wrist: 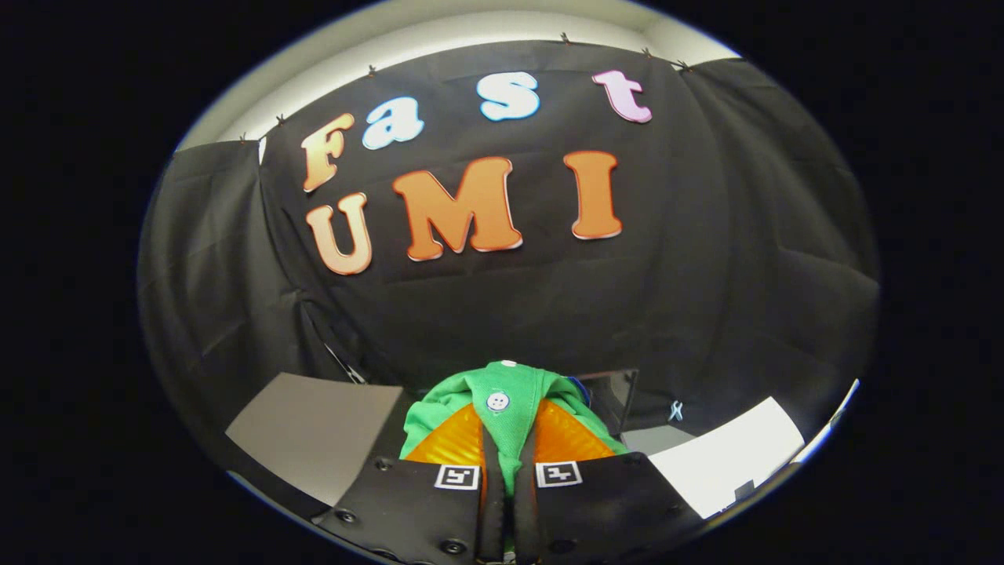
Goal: Put the clothes into the washing machine and then close the washing machine lid.
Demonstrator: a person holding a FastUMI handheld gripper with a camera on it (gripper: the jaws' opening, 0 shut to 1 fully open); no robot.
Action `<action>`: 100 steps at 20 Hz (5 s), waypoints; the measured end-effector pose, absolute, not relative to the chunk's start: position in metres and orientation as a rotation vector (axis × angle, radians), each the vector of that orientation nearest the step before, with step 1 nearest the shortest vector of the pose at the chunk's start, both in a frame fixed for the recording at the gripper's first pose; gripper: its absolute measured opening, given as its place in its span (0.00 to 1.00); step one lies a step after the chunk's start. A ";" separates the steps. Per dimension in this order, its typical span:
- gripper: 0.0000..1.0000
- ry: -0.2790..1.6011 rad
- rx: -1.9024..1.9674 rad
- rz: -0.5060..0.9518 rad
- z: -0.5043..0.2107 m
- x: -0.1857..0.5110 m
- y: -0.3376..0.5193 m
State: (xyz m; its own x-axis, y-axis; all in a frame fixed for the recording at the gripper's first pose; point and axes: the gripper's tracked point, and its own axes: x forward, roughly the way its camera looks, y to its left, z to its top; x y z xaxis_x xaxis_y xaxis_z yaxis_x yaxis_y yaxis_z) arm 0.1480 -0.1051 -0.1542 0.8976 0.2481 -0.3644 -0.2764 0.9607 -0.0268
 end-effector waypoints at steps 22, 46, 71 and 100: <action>0.13 0.769 -0.235 0.221 -0.477 0.229 -0.159; 0.29 1.106 -0.237 0.127 -0.632 0.221 -0.163; 0.98 0.553 -0.122 0.230 -0.261 0.303 -0.095; 1.00 0.567 -0.203 0.234 -0.315 0.395 -0.034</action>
State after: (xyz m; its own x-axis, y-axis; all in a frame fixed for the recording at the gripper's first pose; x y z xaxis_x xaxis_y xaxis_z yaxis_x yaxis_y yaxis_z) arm 0.3949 -0.0341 -0.3145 0.8182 0.1626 -0.5515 -0.2739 0.9535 -0.1253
